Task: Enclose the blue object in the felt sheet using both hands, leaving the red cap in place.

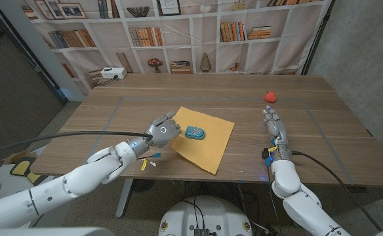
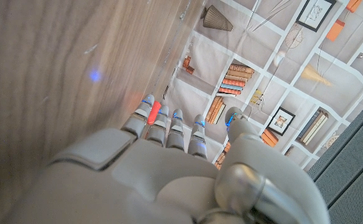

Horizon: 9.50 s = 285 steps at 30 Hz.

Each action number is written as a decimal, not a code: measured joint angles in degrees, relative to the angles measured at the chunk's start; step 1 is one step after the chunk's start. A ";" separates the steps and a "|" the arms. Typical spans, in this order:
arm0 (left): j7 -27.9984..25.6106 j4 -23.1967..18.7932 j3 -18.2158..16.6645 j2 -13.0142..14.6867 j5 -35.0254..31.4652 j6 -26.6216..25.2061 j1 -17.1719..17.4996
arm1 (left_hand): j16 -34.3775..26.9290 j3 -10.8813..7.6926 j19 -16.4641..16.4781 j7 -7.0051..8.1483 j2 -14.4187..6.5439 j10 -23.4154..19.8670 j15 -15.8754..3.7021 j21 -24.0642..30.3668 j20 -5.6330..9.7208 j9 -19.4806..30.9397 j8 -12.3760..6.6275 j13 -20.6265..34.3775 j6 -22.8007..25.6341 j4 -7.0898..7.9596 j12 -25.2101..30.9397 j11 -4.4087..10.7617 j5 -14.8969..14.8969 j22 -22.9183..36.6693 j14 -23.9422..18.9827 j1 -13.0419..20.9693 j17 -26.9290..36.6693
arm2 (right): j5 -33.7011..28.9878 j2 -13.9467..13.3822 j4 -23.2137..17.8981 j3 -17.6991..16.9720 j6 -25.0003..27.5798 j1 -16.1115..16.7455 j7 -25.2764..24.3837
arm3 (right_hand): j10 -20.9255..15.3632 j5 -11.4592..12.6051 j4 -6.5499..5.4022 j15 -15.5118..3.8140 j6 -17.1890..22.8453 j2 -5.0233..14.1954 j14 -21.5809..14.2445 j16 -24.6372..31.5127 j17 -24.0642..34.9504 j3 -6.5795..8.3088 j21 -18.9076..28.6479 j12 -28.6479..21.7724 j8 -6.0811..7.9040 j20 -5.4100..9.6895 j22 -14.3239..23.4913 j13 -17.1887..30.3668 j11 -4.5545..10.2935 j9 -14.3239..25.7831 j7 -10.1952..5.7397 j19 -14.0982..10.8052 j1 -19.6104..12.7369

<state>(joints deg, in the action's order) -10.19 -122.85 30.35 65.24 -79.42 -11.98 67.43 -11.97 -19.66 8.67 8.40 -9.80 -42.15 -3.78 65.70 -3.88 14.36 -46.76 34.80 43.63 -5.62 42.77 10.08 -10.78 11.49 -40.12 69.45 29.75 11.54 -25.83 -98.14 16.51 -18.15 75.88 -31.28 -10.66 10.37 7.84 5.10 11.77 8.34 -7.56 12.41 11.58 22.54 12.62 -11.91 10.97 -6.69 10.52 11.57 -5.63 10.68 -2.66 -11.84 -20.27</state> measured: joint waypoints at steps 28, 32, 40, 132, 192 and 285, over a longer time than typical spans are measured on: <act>-0.04 5.78 7.51 -10.35 5.11 6.53 -13.54 | -0.64 -3.75 -0.29 0.61 1.04 -2.23 -0.42 0.42 0.94 -2.92 0.79 -2.75 3.07 -1.25 -2.78 -1.26 0.51 -0.85 -1.87 -1.31 -1.18 | 3.28 -2.71 -0.41 -1.88 0.87 1.19 2.44 | 0.00 0.00 0.00 0.00 0.00 -0.18 0.00 0.00 0.00 0.00 0.00 0.00 0.00 0.00 0.00 0.00 0.00 0.00 0.00 0.00 -0.18; 0.60 7.30 9.04 -11.98 5.16 7.32 -15.61 | -0.85 -3.82 -0.29 0.40 1.04 -2.34 -0.62 0.42 0.93 -2.94 1.01 -2.77 3.28 -1.31 -3.09 -1.37 0.51 -0.84 -2.08 -1.31 -1.18 | 3.82 -2.96 -0.41 -2.18 0.76 1.51 2.85 | 0.00 0.00 0.00 0.00 0.00 -0.18 0.00 0.00 0.00 0.00 0.00 0.00 0.00 0.00 0.00 0.00 0.00 0.00 0.00 0.00 -0.18; 0.96 11.85 12.74 -15.77 5.59 9.91 -20.31 | -0.85 -3.78 -0.08 0.20 1.57 -3.07 -0.52 0.64 1.14 -3.23 1.23 -2.85 3.68 -1.82 -3.33 -1.30 0.52 -0.84 -2.18 -1.83 -1.35 | 5.08 -3.68 0.00 -3.09 0.15 2.29 3.94 | 0.00 0.00 0.00 0.00 0.00 -0.18 0.00 0.00 0.00 0.00 0.00 0.00 0.00 0.00 0.00 0.00 0.00 0.00 0.00 0.00 -0.18; -21.75 42.84 36.67 -30.83 5.16 1.88 -37.57 | 1.32 11.84 -18.84 -12.43 13.17 51.94 13.52 -26.72 -7.81 -3.28 36.78 -9.05 -53.37 3.68 -29.73 -19.63 -9.16 -0.67 50.14 -25.64 -9.03 | 15.88 -16.95 -11.42 -3.87 9.90 -0.07 27.51 | -33.73 -0.41 -6.91 -1.93 17.37 -0.27 -40.87 7.48 0.29 7.16 13.21 -2.16 -1.04 1.67 1.36 -0.12 -3.91 0.13 10.48 -32.18 3.34; -30.97 35.29 32.01 -29.02 9.11 -1.78 -33.30 | -8.06 3.81 0.23 0.49 1.59 27.49 1.45 -16.83 -0.30 -3.66 27.71 -18.61 -31.67 1.62 -16.35 -1.92 0.22 -0.54 19.02 -27.43 -17.09 | 18.21 -23.16 -10.07 15.52 41.93 -24.75 39.53 | -3.62 0.94 -14.22 3.34 -3.68 -8.40 -8.22 -1.29 -0.67 -1.15 2.92 0.66 -0.34 1.84 0.36 -0.66 -6.87 -0.03 10.45 -10.22 16.84; 40.52 10.19 26.65 -20.62 53.48 -24.33 -37.84 | 1.83 -13.98 -7.65 -7.79 3.82 20.54 5.11 -25.20 -6.83 -3.70 36.85 -29.09 -27.28 1.43 -31.71 -12.37 0.21 -1.55 25.38 -58.66 -19.78 | 27.40 -3.77 8.23 5.79 -2.01 -13.88 44.20 | -9.56 1.83 -8.04 1.40 6.65 -4.01 -8.58 -1.19 -1.23 1.25 1.33 0.28 1.76 -1.71 0.03 -0.66 0.23 0.00 4.64 -5.88 9.85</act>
<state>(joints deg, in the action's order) 30.34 -112.66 57.00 44.62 -25.94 -36.32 29.59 -10.14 -33.64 1.01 0.61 -5.98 -21.61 1.34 40.50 -10.71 10.66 -9.90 5.71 16.34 -4.18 11.06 -2.29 -10.57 9.94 -14.74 10.79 9.98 38.94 -29.60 -89.92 22.31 -20.16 61.99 12.92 -20.22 12.19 -0.21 6.50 18.42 4.34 -16.15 11.22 10.35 23.79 13.94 -11.64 12.74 -8.40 10.55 10.92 -5.40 10.68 1.98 -17.72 -10.42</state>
